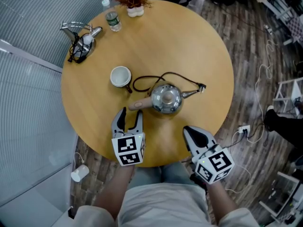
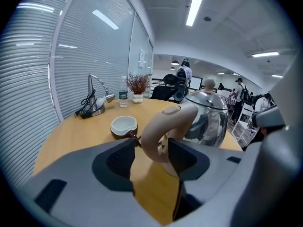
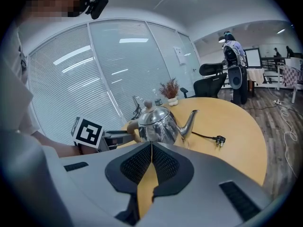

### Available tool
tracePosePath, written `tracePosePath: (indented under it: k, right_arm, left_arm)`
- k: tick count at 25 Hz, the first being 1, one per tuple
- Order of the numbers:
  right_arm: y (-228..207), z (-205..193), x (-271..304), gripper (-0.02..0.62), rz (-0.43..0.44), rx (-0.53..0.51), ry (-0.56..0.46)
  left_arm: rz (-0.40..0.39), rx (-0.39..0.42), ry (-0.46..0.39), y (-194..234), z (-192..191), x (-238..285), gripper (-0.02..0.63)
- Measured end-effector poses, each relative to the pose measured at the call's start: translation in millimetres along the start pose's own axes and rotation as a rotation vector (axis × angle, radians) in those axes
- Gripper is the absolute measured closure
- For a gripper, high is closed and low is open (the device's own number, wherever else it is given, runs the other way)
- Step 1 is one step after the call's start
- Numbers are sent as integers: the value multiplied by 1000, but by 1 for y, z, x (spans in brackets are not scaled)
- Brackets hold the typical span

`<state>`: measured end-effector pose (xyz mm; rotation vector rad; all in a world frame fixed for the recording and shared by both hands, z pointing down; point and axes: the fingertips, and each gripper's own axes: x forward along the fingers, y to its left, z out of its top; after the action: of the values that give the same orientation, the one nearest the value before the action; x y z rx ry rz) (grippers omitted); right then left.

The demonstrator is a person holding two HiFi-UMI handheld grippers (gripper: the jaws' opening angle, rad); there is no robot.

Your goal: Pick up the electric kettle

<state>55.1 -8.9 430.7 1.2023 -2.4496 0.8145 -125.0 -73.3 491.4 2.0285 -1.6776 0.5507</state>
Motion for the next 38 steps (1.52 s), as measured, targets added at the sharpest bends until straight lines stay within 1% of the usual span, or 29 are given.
tracePosePath:
  k: [4, 10, 24, 31, 34, 38]
  right_arm:
    - [-2, -5, 3, 563, -2, 11, 14]
    - [-7, -12, 6, 563, -6, 23, 32]
    - [-14, -20, 7, 563, -16, 41, 55]
    - [-16, -23, 8, 563, -16, 47, 59]
    - [-15, -24, 9, 563, -14, 48, 59]
    - [-17, -26, 9, 563, -13, 49, 62]
  left_arm:
    - [-16, -31, 18, 0, -4, 15, 385]
    - [7, -62, 2, 6, 1, 29, 405]
    - [34, -64, -24, 9, 7, 56, 437]
    - [42, -64, -34, 8, 7, 62, 482]
    - [45, -64, -40, 8, 7, 63, 517]
    - [37, -67, -49, 8, 8, 66, 522]
